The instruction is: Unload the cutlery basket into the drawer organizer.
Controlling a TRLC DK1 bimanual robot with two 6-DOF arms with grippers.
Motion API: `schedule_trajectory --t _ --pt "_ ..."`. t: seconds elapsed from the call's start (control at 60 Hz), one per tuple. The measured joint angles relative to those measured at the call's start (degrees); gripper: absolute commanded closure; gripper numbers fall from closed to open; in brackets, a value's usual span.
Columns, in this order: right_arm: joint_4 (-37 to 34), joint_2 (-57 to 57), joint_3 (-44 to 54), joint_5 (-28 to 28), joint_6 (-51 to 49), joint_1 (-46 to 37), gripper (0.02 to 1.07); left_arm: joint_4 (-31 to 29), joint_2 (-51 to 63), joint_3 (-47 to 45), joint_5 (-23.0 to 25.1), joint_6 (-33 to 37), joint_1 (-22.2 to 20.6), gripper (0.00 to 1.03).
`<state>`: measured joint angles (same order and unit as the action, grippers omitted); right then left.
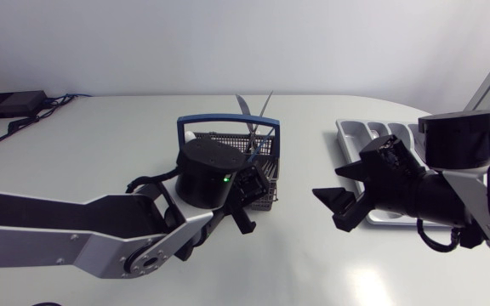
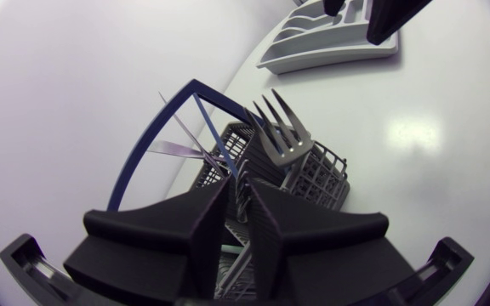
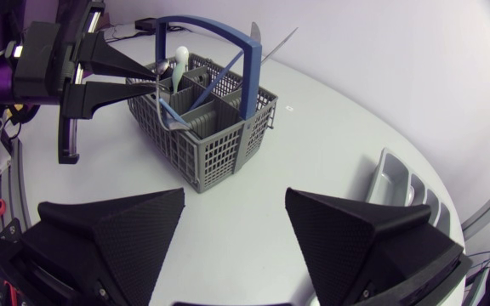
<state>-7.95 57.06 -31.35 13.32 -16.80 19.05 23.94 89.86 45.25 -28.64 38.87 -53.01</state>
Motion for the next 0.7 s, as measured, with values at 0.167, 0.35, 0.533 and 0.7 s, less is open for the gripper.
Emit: schedule_trajectory --t 0.167,0.35,0.533,0.7 --pt "0.0 0.0 0.0 0.0 0.0 0.1 0.21 0.5 0.6 0.0 -0.3 0.3 0.0 1.00" --pt "0.0 0.0 0.0 0.0 0.0 0.7 0.21 0.7 0.5 0.0 -0.9 1.3 0.1 1.00" --pt "0.0 0.0 0.0 0.0 0.0 1.2 0.21 -0.3 -1.7 0.0 -0.4 1.7 0.8 1.00" --pt "-0.7 -0.1 0.0 0.0 0.0 2.3 0.21 -3.9 -8.4 0.3 -0.4 1.7 0.8 1.00"
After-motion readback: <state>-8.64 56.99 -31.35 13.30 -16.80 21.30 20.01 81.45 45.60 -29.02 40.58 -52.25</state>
